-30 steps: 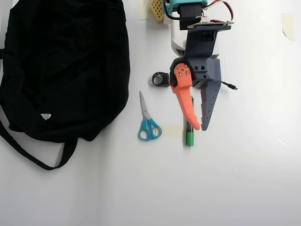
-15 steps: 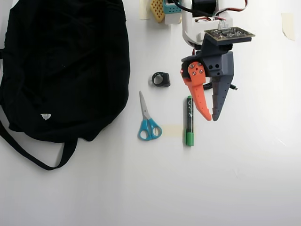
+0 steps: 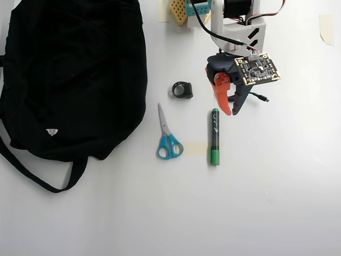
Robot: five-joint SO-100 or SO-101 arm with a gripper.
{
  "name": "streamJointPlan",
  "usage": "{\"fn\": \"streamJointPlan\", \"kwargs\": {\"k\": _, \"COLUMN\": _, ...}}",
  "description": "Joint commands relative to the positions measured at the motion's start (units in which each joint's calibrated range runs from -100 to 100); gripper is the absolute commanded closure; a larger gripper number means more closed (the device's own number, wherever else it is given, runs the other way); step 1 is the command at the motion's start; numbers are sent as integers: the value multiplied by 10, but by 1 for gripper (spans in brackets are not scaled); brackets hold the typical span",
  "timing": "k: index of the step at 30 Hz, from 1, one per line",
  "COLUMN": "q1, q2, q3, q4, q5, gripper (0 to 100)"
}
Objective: Put the green marker into the black bag
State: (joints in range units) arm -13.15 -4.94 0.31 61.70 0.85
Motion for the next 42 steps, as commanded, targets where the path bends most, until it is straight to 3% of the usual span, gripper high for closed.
{"fn": "streamJointPlan", "kwargs": {"k": 1, "q1": -11, "q2": -15, "q3": -27, "q4": 77, "q5": -1, "gripper": 98}}
{"fn": "streamJointPlan", "kwargs": {"k": 8, "q1": -13, "q2": -15, "q3": -21, "q4": 161, "q5": -39, "gripper": 98}}
{"fn": "streamJointPlan", "kwargs": {"k": 21, "q1": -58, "q2": -4, "q3": 5, "q4": 200, "q5": -60, "gripper": 97}}
{"fn": "streamJointPlan", "kwargs": {"k": 34, "q1": -34, "q2": 15, "q3": -1, "q4": 204, "q5": -80, "gripper": 97}}
{"fn": "streamJointPlan", "kwargs": {"k": 42, "q1": -34, "q2": 81, "q3": -42, "q4": 207, "q5": -102, "gripper": 77}}
